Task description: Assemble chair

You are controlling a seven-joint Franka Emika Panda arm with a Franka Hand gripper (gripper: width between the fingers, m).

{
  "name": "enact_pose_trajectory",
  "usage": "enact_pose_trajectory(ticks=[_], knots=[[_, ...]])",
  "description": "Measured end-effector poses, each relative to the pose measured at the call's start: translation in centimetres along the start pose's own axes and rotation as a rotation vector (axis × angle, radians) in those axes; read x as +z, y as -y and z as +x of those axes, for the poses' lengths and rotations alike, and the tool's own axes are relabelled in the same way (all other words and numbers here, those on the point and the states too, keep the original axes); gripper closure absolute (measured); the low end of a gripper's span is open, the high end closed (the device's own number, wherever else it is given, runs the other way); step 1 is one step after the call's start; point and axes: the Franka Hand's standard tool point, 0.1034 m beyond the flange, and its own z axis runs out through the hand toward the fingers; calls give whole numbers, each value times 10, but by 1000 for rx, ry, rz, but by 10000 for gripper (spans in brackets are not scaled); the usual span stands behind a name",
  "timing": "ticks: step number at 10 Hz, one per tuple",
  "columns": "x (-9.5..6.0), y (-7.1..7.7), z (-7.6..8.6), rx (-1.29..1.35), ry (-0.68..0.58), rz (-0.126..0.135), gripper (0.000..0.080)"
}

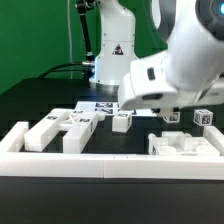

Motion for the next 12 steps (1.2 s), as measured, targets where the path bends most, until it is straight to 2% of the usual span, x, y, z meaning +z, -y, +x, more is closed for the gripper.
enact_pose_trajectory(ticks=[1,2,4,6,7,8,9,11,12], knots=[[-7,0,2,-7,-37,-1,509],[-4,0,5,-6,-56,-3,509],[-9,-1,12,-6,-112,-5,509],[-18,-1,19,-4,-293,-16,509],[-26,0,14,-4,-330,-19,509],[-41,2,11,-6,-366,-22,509],[-58,2,13,-6,-453,-26,509],[-72,2,4,-7,-561,-33,509],[-78,1,11,-7,-664,-39,509]])
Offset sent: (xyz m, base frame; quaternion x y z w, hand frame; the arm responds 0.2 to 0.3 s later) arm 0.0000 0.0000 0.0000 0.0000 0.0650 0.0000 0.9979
